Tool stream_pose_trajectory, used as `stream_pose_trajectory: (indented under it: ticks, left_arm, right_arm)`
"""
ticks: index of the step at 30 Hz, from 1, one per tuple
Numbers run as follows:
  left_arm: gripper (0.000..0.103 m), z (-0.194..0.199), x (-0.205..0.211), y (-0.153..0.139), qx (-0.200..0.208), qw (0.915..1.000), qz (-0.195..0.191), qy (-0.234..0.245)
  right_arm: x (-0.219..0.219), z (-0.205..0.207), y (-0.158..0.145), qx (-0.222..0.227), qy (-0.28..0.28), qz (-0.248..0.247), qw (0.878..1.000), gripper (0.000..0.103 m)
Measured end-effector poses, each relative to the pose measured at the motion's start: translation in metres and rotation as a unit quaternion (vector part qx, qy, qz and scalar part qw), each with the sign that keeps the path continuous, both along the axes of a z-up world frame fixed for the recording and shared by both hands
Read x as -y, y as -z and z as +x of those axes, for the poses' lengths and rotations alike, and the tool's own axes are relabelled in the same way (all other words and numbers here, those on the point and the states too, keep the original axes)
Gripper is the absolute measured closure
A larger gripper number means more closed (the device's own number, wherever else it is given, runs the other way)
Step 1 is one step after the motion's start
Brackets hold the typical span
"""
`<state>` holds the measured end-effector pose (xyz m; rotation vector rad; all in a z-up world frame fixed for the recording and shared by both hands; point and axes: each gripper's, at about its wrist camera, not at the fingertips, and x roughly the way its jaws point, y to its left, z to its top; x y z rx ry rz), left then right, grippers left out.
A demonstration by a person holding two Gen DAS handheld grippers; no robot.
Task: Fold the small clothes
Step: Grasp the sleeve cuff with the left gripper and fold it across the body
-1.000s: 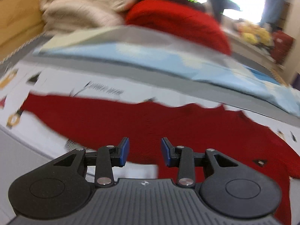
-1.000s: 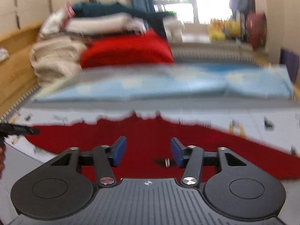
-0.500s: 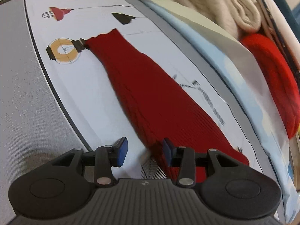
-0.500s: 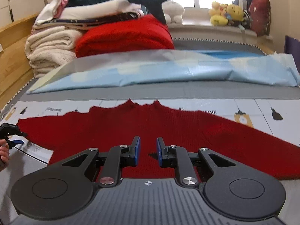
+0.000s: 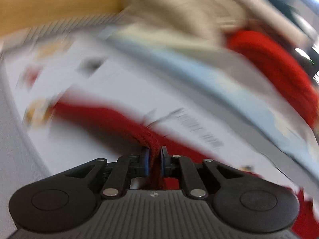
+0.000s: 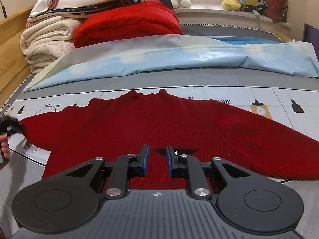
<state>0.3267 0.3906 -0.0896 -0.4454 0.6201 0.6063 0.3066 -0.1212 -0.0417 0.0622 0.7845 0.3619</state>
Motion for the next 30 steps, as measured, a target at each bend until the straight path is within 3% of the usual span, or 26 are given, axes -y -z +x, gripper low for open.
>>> stream_pose_trajectory:
  ticks: [2, 3, 5, 7, 8, 9, 10, 11, 12, 14, 17, 19, 22, 24, 26, 30]
  left_arm:
    - [0.093, 0.010, 0.053, -0.036, 0.033, 0.9951, 0.057, 0.074]
    - [0.093, 0.014, 0.087, -0.053, 0.048, 0.9876, 0.086, 0.122]
    - [0.093, 0.013, 0.163, -0.076, 0.072, 0.9638, 0.130, 0.221]
    - [0.091, 0.010, 0.235, -0.080, 0.064, 0.9357, 0.122, 0.325]
    - [0.085, 0.011, 0.268, -0.074, 0.034, 0.9194, 0.094, 0.380]
    - [0.071, 0.013, 0.296, -0.065, -0.009, 0.8967, 0.057, 0.439]
    - [0.071, 0.009, 0.318, -0.059, -0.035, 0.8761, 0.037, 0.479]
    - [0.071, -0.001, 0.333, -0.059, -0.040, 0.8652, 0.046, 0.498]
    - [0.070, -0.011, 0.339, -0.062, -0.040, 0.8637, 0.063, 0.498]
    - [0.070, -0.023, 0.333, -0.074, -0.064, 0.8739, 0.056, 0.479]
    - [0.069, -0.031, 0.299, -0.095, -0.089, 0.9068, 0.022, 0.411]
    - [0.060, -0.035, 0.275, -0.105, -0.072, 0.9276, 0.032, 0.365]
    - [0.057, -0.033, 0.242, -0.097, -0.050, 0.9527, 0.027, 0.299]
    - [0.059, -0.020, 0.228, -0.090, -0.100, 0.9597, 0.009, 0.262]
    - [0.059, -0.010, 0.220, -0.091, -0.078, 0.9621, -0.002, 0.261]
    - [0.059, 0.008, 0.216, -0.087, -0.082, 0.9631, 0.030, 0.254]
  right_arm:
    - [0.002, 0.002, -0.001, -0.002, 0.002, 0.001, 1.000, 0.084]
    - [0.004, 0.004, -0.002, -0.002, 0.004, 0.002, 1.000, 0.084]
    - [0.007, 0.007, -0.003, -0.001, 0.010, 0.004, 1.000, 0.084]
    - [0.012, 0.012, -0.003, -0.006, 0.020, 0.006, 1.000, 0.084]
    - [0.015, 0.015, -0.003, -0.010, 0.027, 0.010, 1.000, 0.084]
    - [0.019, 0.018, -0.002, -0.015, 0.035, 0.015, 0.999, 0.083]
    - [0.022, 0.022, -0.001, -0.022, 0.044, 0.020, 0.999, 0.080]
    - [0.025, 0.024, 0.001, -0.030, 0.055, 0.025, 0.998, 0.076]
    - [0.030, 0.028, 0.002, -0.040, 0.068, 0.030, 0.996, 0.066]
    - [0.038, 0.033, 0.008, -0.060, 0.090, 0.044, 0.993, 0.061]
    - [0.044, 0.038, 0.015, -0.087, 0.102, 0.070, 0.988, 0.061]
    - [0.040, 0.037, 0.017, -0.090, 0.097, 0.077, 0.988, 0.061]
    - [0.034, 0.039, 0.024, -0.101, 0.096, 0.092, 0.986, 0.061]
    - [0.031, 0.041, 0.031, -0.110, 0.103, 0.113, 0.982, 0.061]
    - [0.026, 0.043, 0.037, -0.111, 0.106, 0.130, 0.980, 0.061]
    - [-0.003, 0.054, 0.050, -0.107, 0.089, 0.129, 0.982, 0.058]
